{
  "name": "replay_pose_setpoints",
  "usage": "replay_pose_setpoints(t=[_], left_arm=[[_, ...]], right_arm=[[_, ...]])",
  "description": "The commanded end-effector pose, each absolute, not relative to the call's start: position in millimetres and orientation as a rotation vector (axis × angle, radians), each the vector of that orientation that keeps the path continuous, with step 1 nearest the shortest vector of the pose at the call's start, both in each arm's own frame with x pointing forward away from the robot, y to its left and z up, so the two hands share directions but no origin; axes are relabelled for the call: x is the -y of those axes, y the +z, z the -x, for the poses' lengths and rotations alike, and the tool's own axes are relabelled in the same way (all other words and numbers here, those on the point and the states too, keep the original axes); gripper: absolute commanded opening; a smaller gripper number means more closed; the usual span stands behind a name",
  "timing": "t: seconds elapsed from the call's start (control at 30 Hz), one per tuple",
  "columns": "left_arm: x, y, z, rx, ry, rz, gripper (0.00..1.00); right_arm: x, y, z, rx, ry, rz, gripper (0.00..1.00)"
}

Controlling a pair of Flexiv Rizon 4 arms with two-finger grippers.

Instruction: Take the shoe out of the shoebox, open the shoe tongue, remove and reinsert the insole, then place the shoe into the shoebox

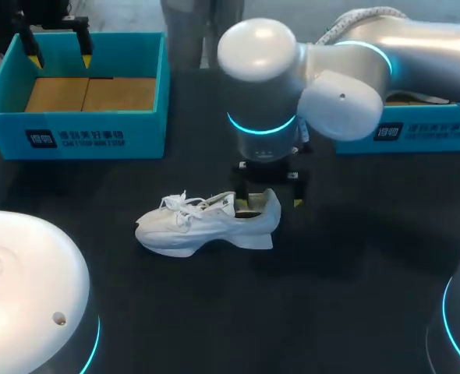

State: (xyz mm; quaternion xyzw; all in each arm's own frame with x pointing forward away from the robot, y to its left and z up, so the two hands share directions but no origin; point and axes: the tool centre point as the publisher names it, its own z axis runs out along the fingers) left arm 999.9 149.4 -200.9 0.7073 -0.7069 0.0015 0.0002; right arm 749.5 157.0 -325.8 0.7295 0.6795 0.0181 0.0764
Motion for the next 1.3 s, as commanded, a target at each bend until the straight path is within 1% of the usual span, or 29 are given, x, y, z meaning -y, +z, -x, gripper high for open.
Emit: replay_pose_setpoints(t=[0.03,0.27,0.3,1.3], left_arm=[[-150,-201,-1000,2.22,0.003,-2.222,1.0],[-150,-201,-1000,2.22,0.003,-2.222,1.0],[-150,-201,-1000,2.22,0.003,-2.222,1.0],[-150,-201,-1000,2.22,0.003,-2.222,1.0]], right_arm=[[-148,-316,-745,-2.144,0.16,-2.128,1.0],[-163,-304,-747,-2.3,0.292,-1.838,1.0],[-161,-303,-750,-2.279,0.249,-1.859,1.0],[-161,-303,-750,-2.279,0.249,-1.859,1.0]])
